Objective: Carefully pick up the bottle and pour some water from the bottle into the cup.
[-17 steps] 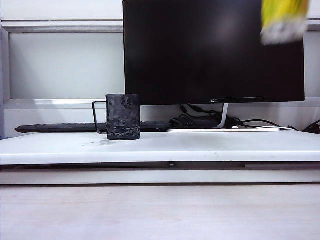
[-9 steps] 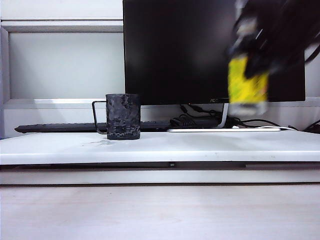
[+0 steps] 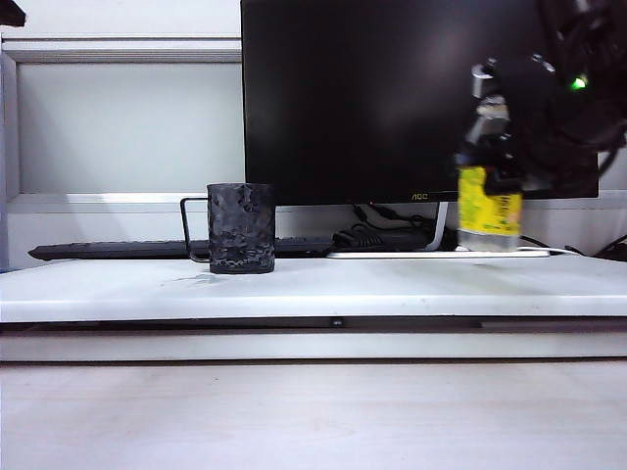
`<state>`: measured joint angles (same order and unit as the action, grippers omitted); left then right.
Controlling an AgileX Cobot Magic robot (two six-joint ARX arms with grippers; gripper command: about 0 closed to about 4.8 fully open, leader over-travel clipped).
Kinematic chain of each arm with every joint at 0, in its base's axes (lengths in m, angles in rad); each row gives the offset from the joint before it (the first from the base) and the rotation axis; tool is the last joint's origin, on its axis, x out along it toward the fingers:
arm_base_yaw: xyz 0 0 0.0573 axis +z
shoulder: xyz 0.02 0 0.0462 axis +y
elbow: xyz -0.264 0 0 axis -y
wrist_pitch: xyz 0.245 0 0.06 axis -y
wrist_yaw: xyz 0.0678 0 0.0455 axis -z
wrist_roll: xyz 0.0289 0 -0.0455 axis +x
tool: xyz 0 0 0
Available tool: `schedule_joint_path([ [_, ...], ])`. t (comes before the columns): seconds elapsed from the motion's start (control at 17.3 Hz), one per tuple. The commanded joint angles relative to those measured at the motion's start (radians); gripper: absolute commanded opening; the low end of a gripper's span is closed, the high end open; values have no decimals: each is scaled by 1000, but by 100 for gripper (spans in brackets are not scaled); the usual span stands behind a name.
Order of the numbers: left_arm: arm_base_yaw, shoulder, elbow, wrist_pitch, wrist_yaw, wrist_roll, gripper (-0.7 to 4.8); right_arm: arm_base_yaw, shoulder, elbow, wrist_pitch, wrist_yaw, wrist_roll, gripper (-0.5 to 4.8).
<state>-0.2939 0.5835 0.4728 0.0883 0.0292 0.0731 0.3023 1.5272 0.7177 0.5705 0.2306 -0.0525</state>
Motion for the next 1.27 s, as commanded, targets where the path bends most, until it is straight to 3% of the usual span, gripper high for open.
schedule_joint_path([
  [0.06, 0, 0, 1, 11, -3, -2, -6, -26, -5, 7, 32, -16, 0, 52],
  [0.64, 0, 0, 0, -12, -2, -51, -6, -26, -4, 7, -76, -27, 1, 52],
  [1.27, 0, 0, 0, -23, 1, -51, -6, -26, 56, 7, -67, -27, 1, 54],
])
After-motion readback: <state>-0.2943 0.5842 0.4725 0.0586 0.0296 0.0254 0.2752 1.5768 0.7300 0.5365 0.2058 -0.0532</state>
